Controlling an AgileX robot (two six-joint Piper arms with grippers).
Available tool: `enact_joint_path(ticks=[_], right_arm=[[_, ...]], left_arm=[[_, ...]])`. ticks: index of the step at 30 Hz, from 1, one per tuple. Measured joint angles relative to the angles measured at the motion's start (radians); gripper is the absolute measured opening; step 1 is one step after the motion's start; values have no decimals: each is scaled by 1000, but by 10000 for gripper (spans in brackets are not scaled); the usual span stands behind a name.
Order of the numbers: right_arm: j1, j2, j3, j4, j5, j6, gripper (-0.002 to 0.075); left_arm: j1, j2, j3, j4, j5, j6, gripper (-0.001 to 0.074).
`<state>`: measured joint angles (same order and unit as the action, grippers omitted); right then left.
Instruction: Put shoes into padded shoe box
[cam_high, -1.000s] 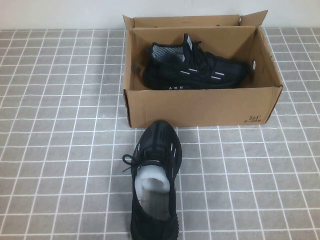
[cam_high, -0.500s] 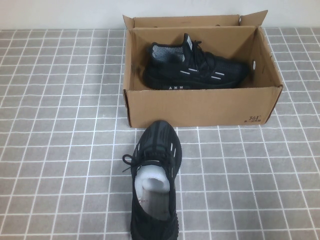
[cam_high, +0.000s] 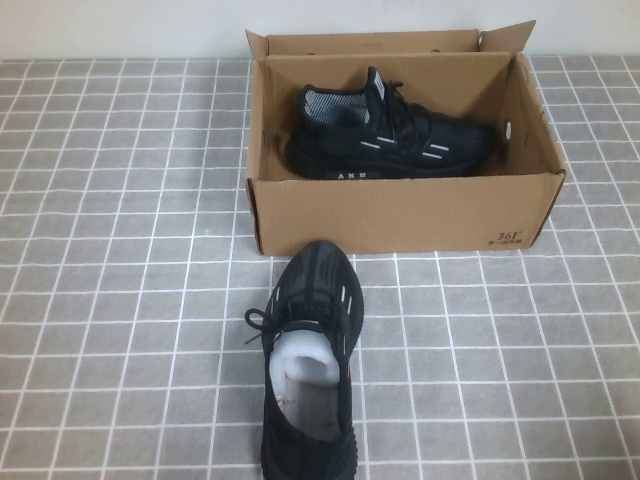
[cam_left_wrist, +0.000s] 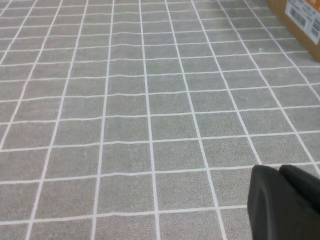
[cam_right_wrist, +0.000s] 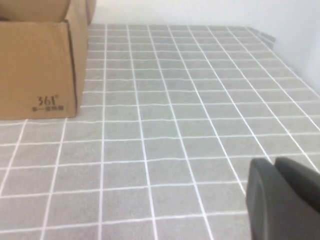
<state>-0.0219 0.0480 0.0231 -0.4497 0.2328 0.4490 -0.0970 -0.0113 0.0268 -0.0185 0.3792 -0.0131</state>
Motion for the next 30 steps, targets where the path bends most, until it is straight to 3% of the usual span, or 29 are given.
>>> enact_joint_path(ticks=[7,23,30], right_arm=[[-5,-55,3,2,164,34,-8],[-7,-57,3,7,178,78,-8],[38,-61,3,15,178,69,-8]], left_arm=[[0,-2,0,0,2,0,-4],[0,-2,0,0,2,0,-4],[0,-2,0,0,2,0,-4]])
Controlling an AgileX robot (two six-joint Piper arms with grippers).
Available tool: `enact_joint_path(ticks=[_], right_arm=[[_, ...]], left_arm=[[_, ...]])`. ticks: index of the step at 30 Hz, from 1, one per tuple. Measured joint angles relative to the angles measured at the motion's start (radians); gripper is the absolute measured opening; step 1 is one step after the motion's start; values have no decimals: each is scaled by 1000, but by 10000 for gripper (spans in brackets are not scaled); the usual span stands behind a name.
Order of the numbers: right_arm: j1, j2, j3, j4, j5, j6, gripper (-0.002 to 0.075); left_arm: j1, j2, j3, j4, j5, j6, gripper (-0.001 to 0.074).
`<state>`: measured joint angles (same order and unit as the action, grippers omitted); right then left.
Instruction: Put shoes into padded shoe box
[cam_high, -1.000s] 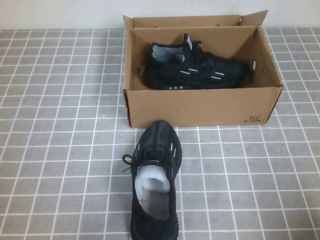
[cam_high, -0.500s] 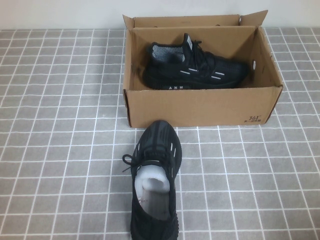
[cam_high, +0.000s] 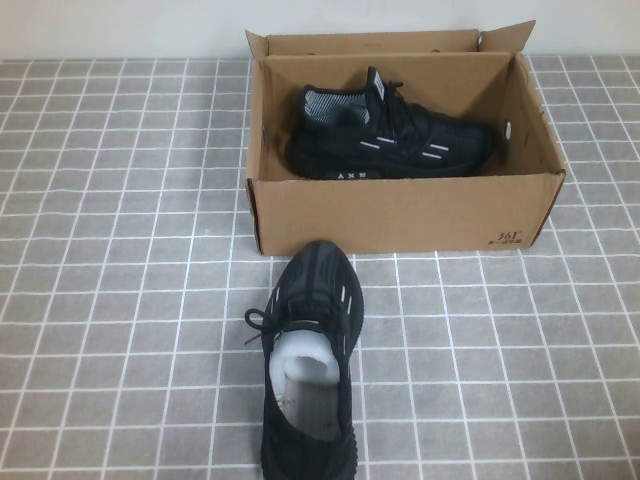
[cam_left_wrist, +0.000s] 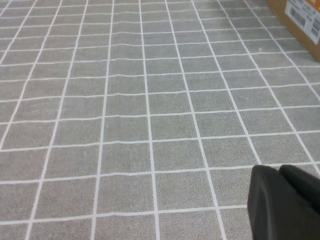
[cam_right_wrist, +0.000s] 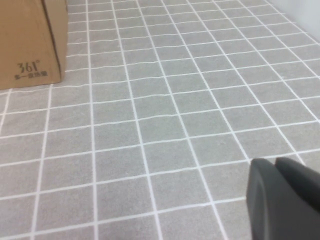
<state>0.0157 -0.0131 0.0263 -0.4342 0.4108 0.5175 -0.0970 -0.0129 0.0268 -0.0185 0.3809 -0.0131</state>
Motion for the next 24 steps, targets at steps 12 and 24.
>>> enact_joint_path(ticks=[12,24], right_arm=[[3,0,0,17,0,-20,-8],[3,0,0,17,0,-20,-8]], left_arm=[[0,0,0,0,0,0,-4],[0,0,0,0,0,0,-4]])
